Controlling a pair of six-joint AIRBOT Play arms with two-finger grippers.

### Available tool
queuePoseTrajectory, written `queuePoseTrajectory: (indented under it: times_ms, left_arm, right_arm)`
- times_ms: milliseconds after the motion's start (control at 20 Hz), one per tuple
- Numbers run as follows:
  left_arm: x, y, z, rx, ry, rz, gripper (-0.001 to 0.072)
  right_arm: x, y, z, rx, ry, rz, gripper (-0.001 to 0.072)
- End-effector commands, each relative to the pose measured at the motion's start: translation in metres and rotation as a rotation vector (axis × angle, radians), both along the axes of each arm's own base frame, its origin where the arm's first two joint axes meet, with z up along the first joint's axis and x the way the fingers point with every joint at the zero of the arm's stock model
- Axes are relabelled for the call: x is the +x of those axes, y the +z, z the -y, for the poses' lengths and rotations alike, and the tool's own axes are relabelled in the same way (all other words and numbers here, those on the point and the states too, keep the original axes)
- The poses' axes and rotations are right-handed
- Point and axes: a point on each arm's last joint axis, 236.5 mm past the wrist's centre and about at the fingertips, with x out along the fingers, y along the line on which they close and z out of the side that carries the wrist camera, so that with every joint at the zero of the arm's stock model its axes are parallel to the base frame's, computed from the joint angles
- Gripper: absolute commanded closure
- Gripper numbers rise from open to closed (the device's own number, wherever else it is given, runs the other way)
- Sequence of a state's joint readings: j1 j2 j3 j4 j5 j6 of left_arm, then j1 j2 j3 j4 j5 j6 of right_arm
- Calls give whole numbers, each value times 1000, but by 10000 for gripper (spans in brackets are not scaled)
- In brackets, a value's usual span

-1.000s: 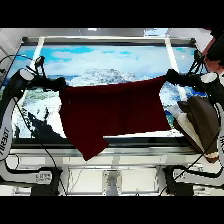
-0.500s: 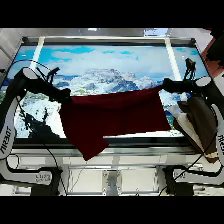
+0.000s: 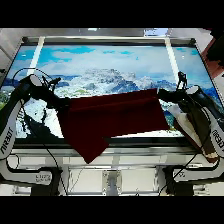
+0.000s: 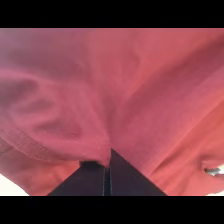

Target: Fold the shirts.

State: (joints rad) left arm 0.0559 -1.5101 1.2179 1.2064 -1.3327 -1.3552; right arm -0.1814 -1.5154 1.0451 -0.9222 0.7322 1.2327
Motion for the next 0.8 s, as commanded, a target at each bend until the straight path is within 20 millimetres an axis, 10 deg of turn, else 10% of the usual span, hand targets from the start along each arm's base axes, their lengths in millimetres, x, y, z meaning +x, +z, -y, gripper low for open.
queuePoseTrajectory:
  times_ms: [0, 250, 350, 400, 750]
  left_arm:
    - [8, -4, -5, 23, 20, 28, 690]
    - [4, -9, -5, 21, 14, 5, 606]
    - [-9, -9, -5, 22, -10, -44, 104]
    - [-21, -8, -8, 34, -31, -94, -2]
    - [-96, 11, -4, 24, -61, -166, 0]
  right_arm:
    - [-1, -19, -3, 2, 1, -32, 687]
    - [-4, -19, -6, 12, 9, -44, 604]
    - [-17, -19, -14, 47, 41, -92, 362]
    - [-26, -18, -18, 66, 60, -121, 362]
    - [-118, 23, 38, -30, 135, -345, 364]
